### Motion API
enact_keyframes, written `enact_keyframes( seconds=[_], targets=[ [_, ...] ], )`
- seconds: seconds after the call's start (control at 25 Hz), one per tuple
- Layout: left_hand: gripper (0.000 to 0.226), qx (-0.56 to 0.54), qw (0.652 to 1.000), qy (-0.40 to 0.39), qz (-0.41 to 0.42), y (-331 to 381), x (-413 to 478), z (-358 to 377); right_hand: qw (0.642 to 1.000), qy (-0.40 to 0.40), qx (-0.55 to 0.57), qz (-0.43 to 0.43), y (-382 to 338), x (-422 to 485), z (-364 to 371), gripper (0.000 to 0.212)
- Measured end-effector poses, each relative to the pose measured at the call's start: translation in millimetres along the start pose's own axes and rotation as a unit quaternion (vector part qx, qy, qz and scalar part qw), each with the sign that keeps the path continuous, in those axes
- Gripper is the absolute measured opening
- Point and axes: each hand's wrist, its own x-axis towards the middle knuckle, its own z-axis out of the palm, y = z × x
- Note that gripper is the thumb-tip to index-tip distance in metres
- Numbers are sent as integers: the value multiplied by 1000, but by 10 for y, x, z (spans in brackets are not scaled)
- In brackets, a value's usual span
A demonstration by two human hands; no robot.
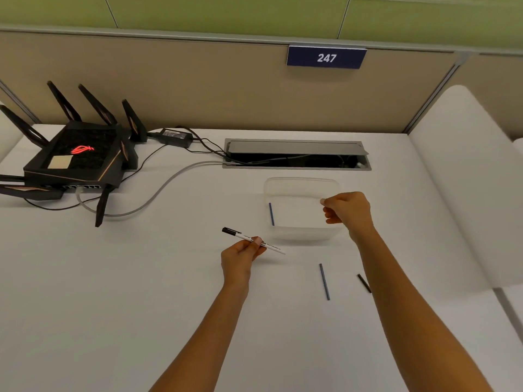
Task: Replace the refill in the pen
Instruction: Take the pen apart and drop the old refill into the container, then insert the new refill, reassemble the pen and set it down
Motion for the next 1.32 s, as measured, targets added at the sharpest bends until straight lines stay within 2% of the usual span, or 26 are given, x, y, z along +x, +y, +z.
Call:
enact_keyframes(
  seconds=[0.16,0.4,0.48,0.88,1.04,1.32],
  targets=[
    [14,10,1000,-5,0,-26,-86,71,1000,22,14,10,521,-317,-262,12],
    [2,6,1000,5,0,-48,-229,152,988,-38,-137,53,1159,-674,-122,11],
    [2,7,1000,5,0,-63,-286,162,981,-38,-185,35,1255,-786,-42,12],
    [10,-9,1000,17,-7,-106,-425,159,958,-28,-286,2,1393,-1016,213,11],
    [17,-24,999,24,-19,-126,-458,167,964,-31,-263,13,1378,-1024,199,13],
    [22,-50,998,5,-39,-115,-491,149,992,-55,-115,-22,1229,-1121,28,6]
  ],
)
